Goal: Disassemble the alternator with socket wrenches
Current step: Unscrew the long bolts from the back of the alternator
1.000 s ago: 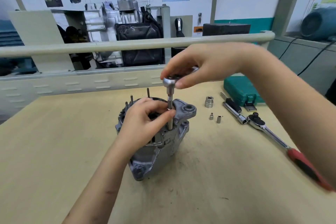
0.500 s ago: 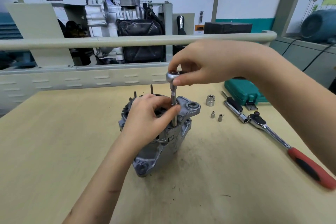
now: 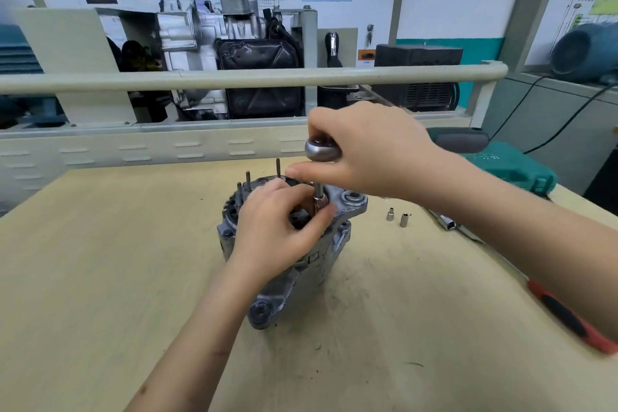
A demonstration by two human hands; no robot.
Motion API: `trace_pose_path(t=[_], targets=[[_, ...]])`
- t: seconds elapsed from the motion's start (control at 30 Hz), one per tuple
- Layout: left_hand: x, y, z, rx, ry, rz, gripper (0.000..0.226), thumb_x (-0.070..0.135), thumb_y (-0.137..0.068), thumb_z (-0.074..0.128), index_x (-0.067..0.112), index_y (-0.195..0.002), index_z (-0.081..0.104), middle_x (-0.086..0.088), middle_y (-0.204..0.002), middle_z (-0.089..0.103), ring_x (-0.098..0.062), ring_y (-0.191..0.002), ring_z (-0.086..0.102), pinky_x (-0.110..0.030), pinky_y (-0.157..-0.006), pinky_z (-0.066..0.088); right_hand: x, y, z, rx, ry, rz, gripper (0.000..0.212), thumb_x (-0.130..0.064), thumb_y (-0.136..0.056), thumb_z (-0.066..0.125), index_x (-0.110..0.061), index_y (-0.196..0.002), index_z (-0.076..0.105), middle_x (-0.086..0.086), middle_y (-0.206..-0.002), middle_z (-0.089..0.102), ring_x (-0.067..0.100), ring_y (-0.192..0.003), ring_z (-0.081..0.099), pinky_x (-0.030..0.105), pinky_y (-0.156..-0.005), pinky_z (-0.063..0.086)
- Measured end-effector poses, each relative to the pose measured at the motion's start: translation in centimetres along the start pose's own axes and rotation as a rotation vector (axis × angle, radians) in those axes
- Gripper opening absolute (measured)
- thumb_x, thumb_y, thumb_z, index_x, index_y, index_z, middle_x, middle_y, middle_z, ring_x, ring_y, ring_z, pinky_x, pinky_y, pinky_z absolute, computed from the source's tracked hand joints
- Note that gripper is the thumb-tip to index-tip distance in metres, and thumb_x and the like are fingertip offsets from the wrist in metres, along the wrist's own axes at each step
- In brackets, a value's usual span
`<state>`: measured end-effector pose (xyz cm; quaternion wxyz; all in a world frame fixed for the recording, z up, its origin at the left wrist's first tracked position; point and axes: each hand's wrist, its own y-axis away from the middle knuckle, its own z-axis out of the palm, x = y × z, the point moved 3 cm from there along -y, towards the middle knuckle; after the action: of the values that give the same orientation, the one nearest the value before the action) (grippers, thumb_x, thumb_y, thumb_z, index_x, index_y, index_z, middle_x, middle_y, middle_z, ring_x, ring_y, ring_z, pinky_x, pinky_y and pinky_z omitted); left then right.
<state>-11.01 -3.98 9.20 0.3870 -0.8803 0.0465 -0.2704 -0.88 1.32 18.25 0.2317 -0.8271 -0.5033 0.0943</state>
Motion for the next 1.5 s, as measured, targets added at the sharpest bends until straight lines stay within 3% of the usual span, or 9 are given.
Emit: trace_pose_path(t=[0.1, 0.37, 0.57, 0.7, 0.93, 1.13, 1.27, 1.4, 1.5], targets=[[-0.1, 0.1, -0.2, 0.050, -0.003, 0.019, 0.044, 0.052, -0.072, 0.051, 0.014, -0.050, 0.044, 0.011, -0.047, 0.035, -0.002, -0.054, 0.036, -0.022, -0.051, 0.030, 0.5, 0.1, 0.0, 0.058, -0.218, -0.063, 0.029, -0.037, -0.075, 0.066, -0.020, -0.070, 0.044, -0.010, -0.052, 0.041, 0.009, -0.053, 0.040, 0.030, -0.051, 0.032], [-0.6, 0.2, -0.4, -0.023, 0.183, -0.021, 0.036, 0.043, -0.073, 0.056, 0.014, -0.084, 0.073, 0.008, -0.070, 0.058, -0.010, -0.075, 0.051, -0.023, -0.067, 0.042, 1.7, -1.1, 0.1, -0.165, -0.568, -0.168, 0.023, -0.015, -0.072, 0.076, -0.001, -0.073, 0.058, 0.000, -0.061, 0.046, 0.005, -0.055, 0.036, 0.019, -0.054, 0.031], [-1.0, 0.0, -0.4, -0.075, 0.236, -0.077, 0.010, 0.032, -0.075, 0.061, 0.039, -0.081, 0.061, 0.017, -0.069, 0.056, -0.004, -0.075, 0.053, -0.014, -0.067, 0.040, 2.4, -1.0, -1.1, -0.340, -0.401, -0.128, 0.030, -0.038, -0.074, 0.070, -0.014, -0.092, 0.064, 0.005, -0.078, 0.061, 0.018, -0.068, 0.052, 0.031, -0.067, 0.044], [-1.0, 0.0, -0.4, -0.085, 0.231, -0.064, 0.009, 0.032, -0.076, 0.060, 0.038, -0.082, 0.062, 0.017, -0.070, 0.055, -0.003, -0.075, 0.053, -0.013, -0.066, 0.041, 3.1, -0.6, -2.2, -0.472, -0.383, -0.083, 0.030, -0.025, -0.084, 0.062, -0.020, -0.114, 0.062, -0.017, -0.097, 0.065, -0.003, -0.086, 0.059, 0.013, -0.079, 0.044], [-1.1, 0.1, -0.3, -0.064, 0.236, -0.077, 0.005, 0.031, -0.076, 0.060, 0.034, -0.080, 0.062, 0.018, -0.069, 0.054, -0.004, -0.075, 0.052, -0.013, -0.065, 0.041, 1.8, -0.9, -2.1, -0.357, -0.015, -0.090, 0.040, -0.057, -0.079, 0.042, -0.024, -0.092, 0.059, -0.011, -0.062, 0.063, -0.002, -0.057, 0.054, 0.020, -0.052, 0.037], [-1.1, 0.1, -0.5, -0.115, 0.256, -0.094, 0.016, 0.035, -0.078, 0.056, 0.045, -0.090, 0.060, 0.017, -0.076, 0.054, -0.004, -0.082, 0.052, -0.018, -0.074, 0.042, 1.6, -1.1, -2.2, -0.388, -0.046, -0.215, 0.016, -0.042, -0.089, 0.049, -0.027, -0.090, 0.054, -0.009, -0.067, 0.053, 0.003, -0.059, 0.044, 0.015, -0.055, 0.031], [-0.8, 0.1, -0.6, -0.160, 0.201, -0.054, 0.027, 0.034, -0.079, 0.055, 0.030, -0.104, 0.066, 0.023, -0.079, 0.056, -0.007, -0.089, 0.050, -0.033, -0.084, 0.044, 1.5, -1.1, -2.2, -0.440, -0.140, -0.292, 0.004, -0.028, -0.091, 0.052, -0.025, -0.090, 0.054, -0.005, -0.077, 0.055, 0.010, -0.067, 0.046, 0.022, -0.066, 0.037], [-0.8, 0.0, -0.7, -0.160, 0.189, -0.051, 0.025, 0.037, -0.079, 0.056, 0.036, -0.103, 0.061, 0.021, -0.079, 0.055, -0.005, -0.087, 0.050, -0.033, -0.083, 0.043, 1.8, -1.3, -2.3, -0.485, -0.228, -0.299, 0.016, -0.022, -0.091, 0.054, -0.010, -0.101, 0.060, 0.007, -0.089, 0.060, 0.025, -0.084, 0.053, 0.041, -0.082, 0.042], [-1.0, 0.0, -0.6, -0.168, 0.195, -0.084, 0.020, 0.040, -0.082, 0.062, 0.032, -0.100, 0.067, 0.014, -0.081, 0.056, -0.007, -0.090, 0.052, -0.036, -0.086, 0.043, 1.9, -1.5, -2.4, -0.517, -0.262, -0.289, 0.020, -0.021, -0.090, 0.055, -0.012, -0.106, 0.061, 0.001, -0.091, 0.062, 0.019, -0.088, 0.055, 0.037, -0.085, 0.042]])
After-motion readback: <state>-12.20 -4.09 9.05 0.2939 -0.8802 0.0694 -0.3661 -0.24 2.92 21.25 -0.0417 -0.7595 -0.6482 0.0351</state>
